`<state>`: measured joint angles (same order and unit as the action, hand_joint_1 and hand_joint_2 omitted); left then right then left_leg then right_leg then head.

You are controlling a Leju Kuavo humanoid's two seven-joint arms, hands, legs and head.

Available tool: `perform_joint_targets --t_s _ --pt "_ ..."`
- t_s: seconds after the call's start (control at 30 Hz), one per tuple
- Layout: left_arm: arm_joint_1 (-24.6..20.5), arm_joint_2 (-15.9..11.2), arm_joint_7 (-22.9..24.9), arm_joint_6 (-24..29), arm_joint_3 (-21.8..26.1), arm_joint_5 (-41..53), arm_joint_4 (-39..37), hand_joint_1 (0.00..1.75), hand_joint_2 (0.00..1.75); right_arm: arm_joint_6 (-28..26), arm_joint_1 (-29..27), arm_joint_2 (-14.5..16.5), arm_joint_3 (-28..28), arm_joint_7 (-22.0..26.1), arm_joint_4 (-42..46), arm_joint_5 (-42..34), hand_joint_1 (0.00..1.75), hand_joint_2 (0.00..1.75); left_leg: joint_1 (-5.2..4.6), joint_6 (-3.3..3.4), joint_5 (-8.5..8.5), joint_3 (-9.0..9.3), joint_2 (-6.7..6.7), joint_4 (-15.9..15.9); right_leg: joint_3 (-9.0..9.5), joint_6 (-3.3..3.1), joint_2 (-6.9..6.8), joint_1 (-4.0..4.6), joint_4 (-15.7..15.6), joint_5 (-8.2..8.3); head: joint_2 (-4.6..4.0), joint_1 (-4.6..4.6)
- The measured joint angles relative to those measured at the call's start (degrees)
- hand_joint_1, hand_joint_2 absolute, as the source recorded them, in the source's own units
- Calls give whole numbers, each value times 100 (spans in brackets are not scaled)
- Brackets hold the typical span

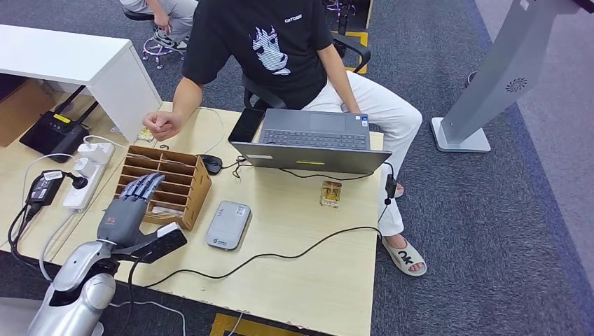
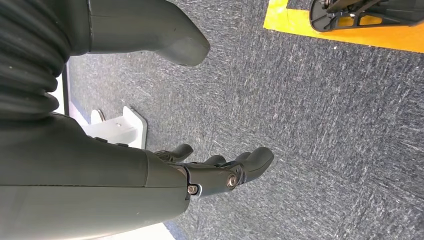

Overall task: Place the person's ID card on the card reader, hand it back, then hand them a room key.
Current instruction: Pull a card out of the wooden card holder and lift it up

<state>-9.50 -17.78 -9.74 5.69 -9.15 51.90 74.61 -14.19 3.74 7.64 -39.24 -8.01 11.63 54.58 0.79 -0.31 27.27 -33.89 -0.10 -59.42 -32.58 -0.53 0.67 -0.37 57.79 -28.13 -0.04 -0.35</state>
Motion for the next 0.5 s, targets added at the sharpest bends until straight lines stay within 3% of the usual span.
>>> perform_joint_targets --t_s 0.13,0.23,0.33,0.4,0.43,0.5 --pt "-13 0 -1 -3 -10 -3 8 19 175 0 0 -1 -1 3 0 2 0 175 0 0 0 0 0 0 0 0 0 0 0 0 0 0" --pt "-17 -1 -1 -3 -15 -9 10 72 175 0 0 -1 -2 3 0 2 0 175 0 0 0 0 0 0 0 0 0 0 0 0 0 0" --pt "-18 -9 -1 -11 -28 -21 11 110 175 0 0 0 -4 3 0 3 0 175 0 0 0 0 0 0 0 0 0 0 0 0 0 0" --pt "-19 -38 4 -37 -40 -50 19 147 175 0 0 0 -10 3 0 5 0 175 0 0 0 0 0 0 0 0 0 0 0 0 0 0" --pt "-20 -60 16 -61 -45 -74 27 158 175 0 0 -1 -14 3 0 9 0 175 0 0 0 0 0 0 0 0 0 0 1 0 0 0" --pt "-19 -117 54 -111 -47 -119 48 159 175 0 0 -1 -19 3 0 17 0 175 0 0 0 0 0 0 0 0 0 0 1 0 0 1"
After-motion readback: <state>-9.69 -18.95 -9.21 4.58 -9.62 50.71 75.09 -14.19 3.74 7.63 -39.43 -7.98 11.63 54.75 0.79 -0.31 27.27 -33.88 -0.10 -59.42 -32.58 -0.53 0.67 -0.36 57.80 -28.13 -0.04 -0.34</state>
